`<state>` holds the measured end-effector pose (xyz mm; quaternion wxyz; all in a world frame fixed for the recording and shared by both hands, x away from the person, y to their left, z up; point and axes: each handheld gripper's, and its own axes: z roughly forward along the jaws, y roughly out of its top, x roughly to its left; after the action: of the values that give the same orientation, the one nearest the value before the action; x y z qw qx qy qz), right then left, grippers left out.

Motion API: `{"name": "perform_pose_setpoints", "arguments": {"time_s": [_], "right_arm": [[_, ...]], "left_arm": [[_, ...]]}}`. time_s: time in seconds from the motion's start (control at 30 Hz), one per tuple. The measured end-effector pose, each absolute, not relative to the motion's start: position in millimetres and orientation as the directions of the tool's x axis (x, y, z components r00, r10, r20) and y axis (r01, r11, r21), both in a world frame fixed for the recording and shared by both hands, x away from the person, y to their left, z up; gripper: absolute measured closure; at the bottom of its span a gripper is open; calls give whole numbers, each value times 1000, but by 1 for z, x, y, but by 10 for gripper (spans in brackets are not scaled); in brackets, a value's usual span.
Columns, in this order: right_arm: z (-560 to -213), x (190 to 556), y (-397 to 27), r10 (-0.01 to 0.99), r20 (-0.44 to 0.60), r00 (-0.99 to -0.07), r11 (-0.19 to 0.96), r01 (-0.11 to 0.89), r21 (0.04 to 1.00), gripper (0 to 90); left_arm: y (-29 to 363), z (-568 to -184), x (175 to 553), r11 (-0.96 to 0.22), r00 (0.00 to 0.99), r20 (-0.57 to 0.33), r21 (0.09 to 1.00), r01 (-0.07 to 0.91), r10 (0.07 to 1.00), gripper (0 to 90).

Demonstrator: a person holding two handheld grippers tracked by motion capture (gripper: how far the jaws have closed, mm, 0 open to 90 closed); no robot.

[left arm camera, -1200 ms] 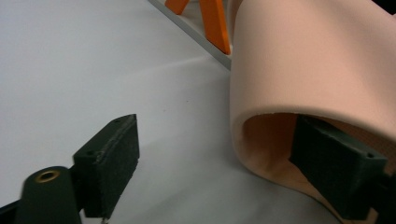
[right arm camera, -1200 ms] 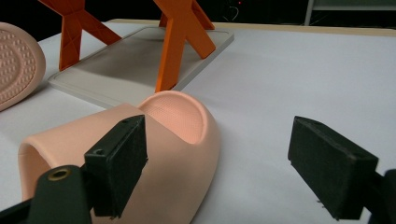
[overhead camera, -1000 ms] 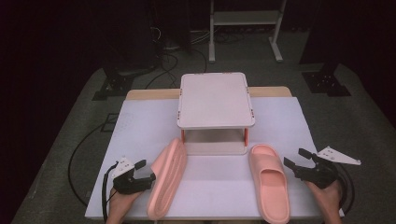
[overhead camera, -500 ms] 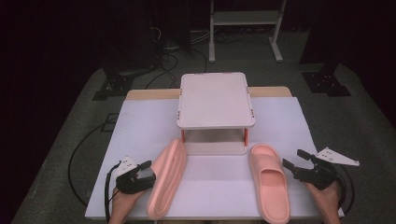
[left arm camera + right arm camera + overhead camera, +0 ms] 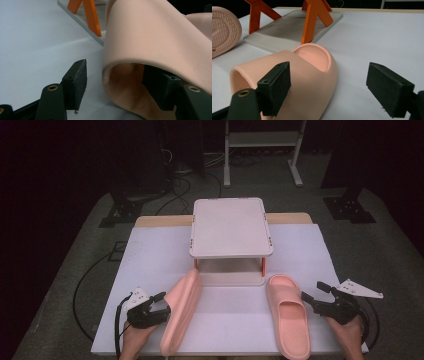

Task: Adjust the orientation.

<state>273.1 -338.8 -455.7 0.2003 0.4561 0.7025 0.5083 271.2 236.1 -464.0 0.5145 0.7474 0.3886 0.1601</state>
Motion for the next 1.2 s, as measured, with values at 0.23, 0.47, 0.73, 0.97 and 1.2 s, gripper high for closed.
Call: {"name": "perform_pose_setpoints", "arguments": {"time_s": [0.23,0.47,0.73,0.97,1.2], "right_arm": [[-456,273,-339,844,185,-504,66,439,896,192],[-456,272,-339,843,192,-503,59,441,896,192],[-455,270,-340,842,188,-505,58,432,900,192],[-454,267,-341,844,184,-504,58,427,902,192],[-451,261,-341,842,176,-509,63,418,906,191]], "left_arm": [[234,-463,270,-168,653,-155,900,403,741,360],[229,-460,266,-170,667,-142,909,380,732,392],[226,-458,264,-162,667,-131,920,358,733,454],[225,-457,263,-153,672,-133,924,350,728,465],[221,-456,263,-141,667,-134,930,341,733,473]]}}
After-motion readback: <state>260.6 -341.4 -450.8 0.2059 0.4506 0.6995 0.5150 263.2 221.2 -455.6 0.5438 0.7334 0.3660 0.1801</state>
